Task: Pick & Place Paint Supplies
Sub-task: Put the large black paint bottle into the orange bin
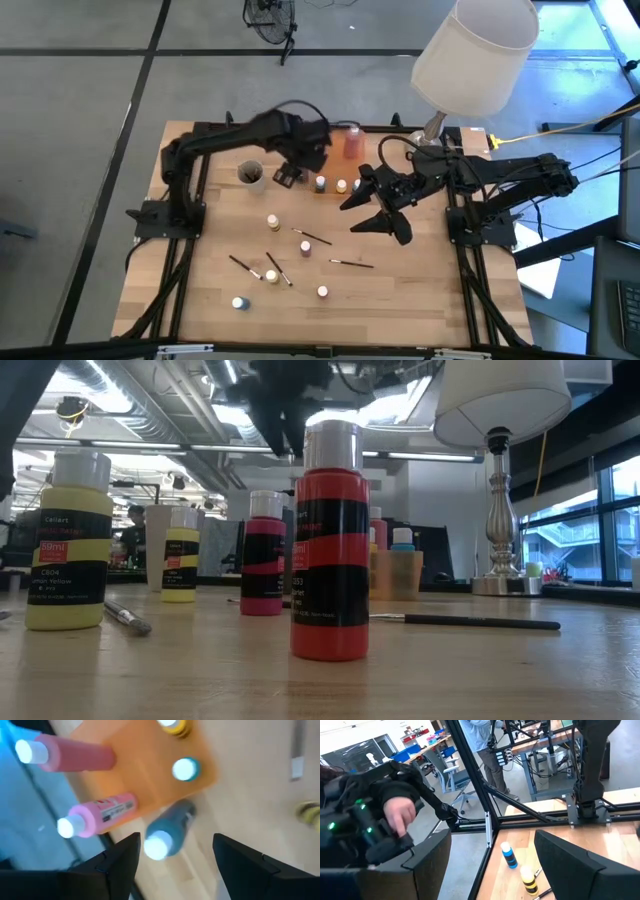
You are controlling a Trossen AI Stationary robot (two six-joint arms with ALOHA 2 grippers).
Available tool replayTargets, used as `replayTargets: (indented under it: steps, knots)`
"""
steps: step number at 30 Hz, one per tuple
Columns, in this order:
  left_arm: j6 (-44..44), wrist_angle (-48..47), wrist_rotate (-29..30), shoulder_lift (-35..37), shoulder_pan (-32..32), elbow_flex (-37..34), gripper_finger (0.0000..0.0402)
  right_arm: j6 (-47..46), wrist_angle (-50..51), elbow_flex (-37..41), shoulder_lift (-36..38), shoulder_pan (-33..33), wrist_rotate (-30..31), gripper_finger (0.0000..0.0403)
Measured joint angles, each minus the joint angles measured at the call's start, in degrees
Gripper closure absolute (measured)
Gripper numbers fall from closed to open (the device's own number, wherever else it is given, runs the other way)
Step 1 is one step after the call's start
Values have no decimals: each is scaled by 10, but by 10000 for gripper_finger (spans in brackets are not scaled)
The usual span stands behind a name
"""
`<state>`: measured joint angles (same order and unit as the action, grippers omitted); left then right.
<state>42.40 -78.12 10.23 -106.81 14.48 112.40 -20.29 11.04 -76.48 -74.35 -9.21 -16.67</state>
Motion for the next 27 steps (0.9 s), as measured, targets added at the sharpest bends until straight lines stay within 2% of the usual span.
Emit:
replayTargets:
  steps: [5,9,17,27]
  knots:
    - [13,2,-96,34,58,0,160,2,-8,0,0,0,0,112]
    - [11,9,-152,30,109,0,160,2,-12,0,0,0,1,112]
    - [-43,17,-184,2,171,-5,161,2,-11,0,0,0,10,112]
    - [-109,11,-176,1,155,-5,162,43,2,0,-12,2,47,112]
